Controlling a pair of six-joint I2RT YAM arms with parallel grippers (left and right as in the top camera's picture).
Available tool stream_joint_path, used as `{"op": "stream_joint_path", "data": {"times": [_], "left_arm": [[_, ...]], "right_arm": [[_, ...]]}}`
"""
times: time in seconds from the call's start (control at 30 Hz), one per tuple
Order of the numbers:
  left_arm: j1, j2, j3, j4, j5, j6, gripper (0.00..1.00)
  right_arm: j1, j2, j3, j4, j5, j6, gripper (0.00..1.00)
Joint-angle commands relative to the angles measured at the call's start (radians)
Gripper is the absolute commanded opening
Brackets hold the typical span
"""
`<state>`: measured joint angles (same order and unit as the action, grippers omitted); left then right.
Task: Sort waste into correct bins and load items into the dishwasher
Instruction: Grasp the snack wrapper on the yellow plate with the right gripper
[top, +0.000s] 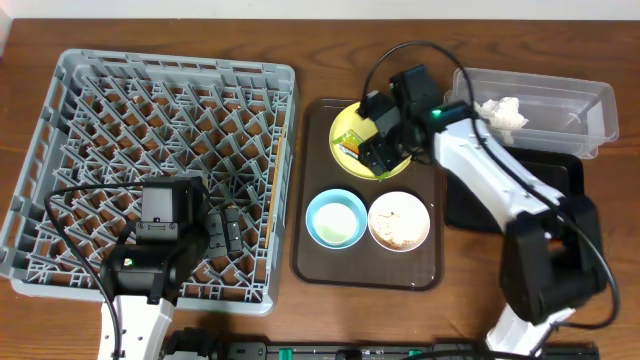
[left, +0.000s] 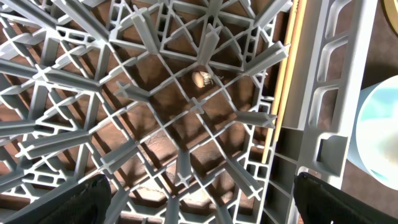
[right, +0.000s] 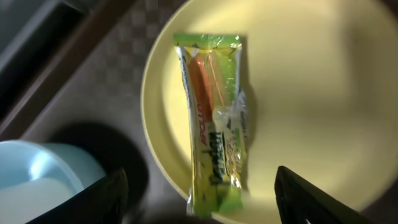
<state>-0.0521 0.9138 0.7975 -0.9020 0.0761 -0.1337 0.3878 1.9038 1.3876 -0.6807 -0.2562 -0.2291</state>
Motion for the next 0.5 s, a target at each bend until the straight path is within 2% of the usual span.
{"op": "stream_joint_path", "data": {"times": [0.0, 0.27, 0.33, 0.4, 0.47], "left_arm": [[0.005, 0.000, 0.020, -0.002, 0.006, -0.002, 0.96], [0.005, 0.000, 0.020, -0.002, 0.006, -0.002, 0.96], [0.005, 0.000, 0.020, -0.002, 0.006, -0.002, 0.96], [0.005, 0.000, 0.020, -0.002, 0.006, -0.002, 0.96], [0.005, 0.000, 0.020, -0.002, 0.006, -0.002, 0.96]], "right_arm": [[0.026, 0.055, 0.005, 0.016, 0.018, -0.019, 0.74], [0.038, 0.135, 0.005, 0.079, 0.140, 0.057, 0.73], [0.038, 0.138, 0.005, 0.090, 0.140, 0.064, 0.68], [0.038, 0.141, 0.005, 0.097, 0.144, 0.070, 0.55], [0.038, 0.143, 0.005, 0.097, 0.148, 0.079, 0.52]]}}
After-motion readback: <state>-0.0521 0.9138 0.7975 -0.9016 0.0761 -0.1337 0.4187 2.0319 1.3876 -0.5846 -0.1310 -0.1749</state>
